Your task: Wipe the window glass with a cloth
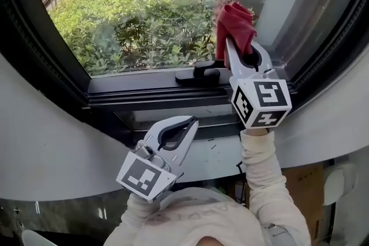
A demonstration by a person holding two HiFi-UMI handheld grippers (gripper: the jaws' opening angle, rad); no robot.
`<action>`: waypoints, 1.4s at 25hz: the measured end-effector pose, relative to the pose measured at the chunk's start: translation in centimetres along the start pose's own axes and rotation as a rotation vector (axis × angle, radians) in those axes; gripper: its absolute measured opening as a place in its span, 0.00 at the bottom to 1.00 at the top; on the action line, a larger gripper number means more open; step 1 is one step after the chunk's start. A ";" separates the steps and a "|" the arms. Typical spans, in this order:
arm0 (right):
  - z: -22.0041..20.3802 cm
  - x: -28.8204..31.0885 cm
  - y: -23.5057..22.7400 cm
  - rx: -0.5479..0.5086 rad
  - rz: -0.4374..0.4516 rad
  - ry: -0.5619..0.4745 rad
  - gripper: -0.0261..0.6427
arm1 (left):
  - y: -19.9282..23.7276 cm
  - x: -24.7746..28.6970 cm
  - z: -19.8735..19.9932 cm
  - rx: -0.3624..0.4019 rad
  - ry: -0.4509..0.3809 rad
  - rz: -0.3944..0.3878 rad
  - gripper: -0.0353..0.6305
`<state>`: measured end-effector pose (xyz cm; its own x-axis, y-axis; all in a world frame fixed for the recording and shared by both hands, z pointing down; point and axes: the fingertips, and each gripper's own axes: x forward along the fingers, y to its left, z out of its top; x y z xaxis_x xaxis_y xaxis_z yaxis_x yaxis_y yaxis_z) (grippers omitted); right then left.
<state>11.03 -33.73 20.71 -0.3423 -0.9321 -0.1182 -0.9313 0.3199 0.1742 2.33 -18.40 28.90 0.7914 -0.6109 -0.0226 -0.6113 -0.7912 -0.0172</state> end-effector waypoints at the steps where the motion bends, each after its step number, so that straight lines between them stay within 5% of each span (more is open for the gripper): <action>1: 0.2 0.2 0.6 -0.018 -0.002 0.000 0.14 | 0.4 -0.5 0.0 -0.006 -0.001 0.008 0.05; 28: 4.0 7.1 23.0 -0.063 0.179 -0.049 0.14 | 9.1 -13.7 -0.4 -0.077 -0.040 0.159 0.05; 35: 4.0 7.6 25.1 -0.062 0.197 -0.067 0.14 | 9.8 -15.1 -0.6 -0.095 -0.048 0.179 0.05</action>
<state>-15.44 -32.14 20.25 -0.5260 -0.8389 -0.1402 -0.8371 0.4815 0.2596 -15.58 -16.97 29.65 0.6674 -0.7419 -0.0646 -0.7370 -0.6705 0.0854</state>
